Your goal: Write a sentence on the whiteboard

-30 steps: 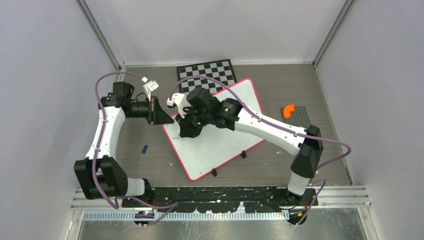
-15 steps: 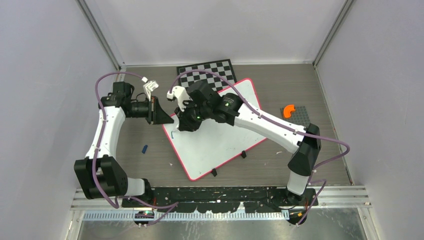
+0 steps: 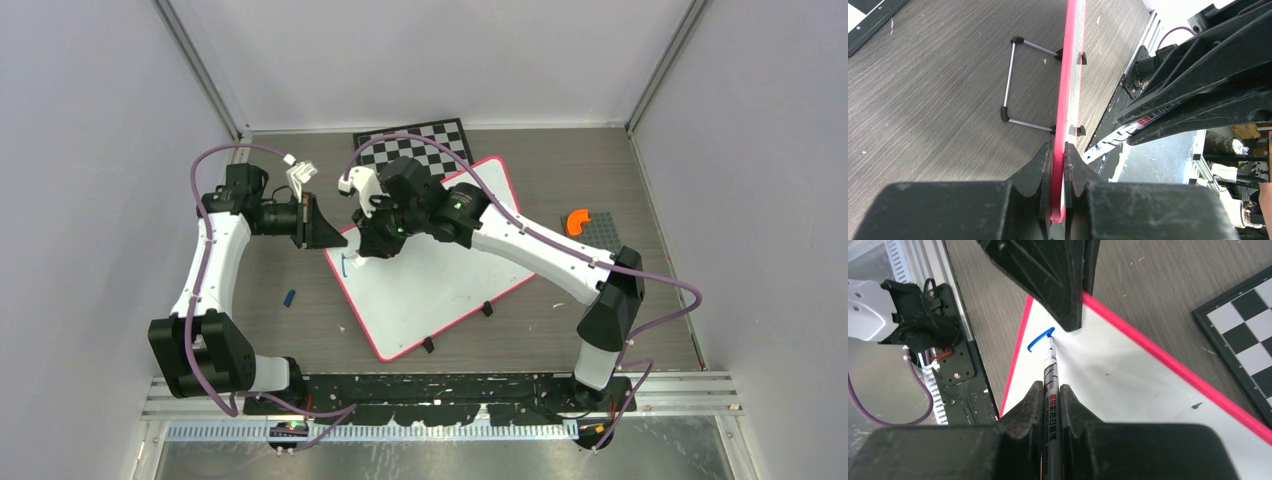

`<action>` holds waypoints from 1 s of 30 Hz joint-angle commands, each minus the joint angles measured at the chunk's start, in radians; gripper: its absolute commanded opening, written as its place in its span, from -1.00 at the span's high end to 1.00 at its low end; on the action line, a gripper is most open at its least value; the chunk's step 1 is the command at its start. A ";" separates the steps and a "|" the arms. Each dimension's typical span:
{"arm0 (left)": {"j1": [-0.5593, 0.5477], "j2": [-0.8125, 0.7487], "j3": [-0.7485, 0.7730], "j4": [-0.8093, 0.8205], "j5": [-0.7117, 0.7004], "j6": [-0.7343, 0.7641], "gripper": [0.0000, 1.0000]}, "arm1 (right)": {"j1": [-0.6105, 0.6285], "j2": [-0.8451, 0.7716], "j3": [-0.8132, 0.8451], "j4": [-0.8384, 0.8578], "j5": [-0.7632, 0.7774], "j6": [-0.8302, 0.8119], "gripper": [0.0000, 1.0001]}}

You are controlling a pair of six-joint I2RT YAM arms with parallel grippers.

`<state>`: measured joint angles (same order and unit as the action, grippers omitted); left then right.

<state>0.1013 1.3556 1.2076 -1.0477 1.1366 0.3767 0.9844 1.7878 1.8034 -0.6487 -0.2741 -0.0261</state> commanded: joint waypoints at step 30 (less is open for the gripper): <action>-0.013 0.011 0.001 -0.028 -0.079 0.039 1.00 | -0.078 0.015 0.033 -0.012 0.031 -0.027 0.99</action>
<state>0.1013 1.3560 1.2076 -1.0477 1.1347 0.3790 0.9218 1.7741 1.8107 -0.6815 -0.3164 -0.0254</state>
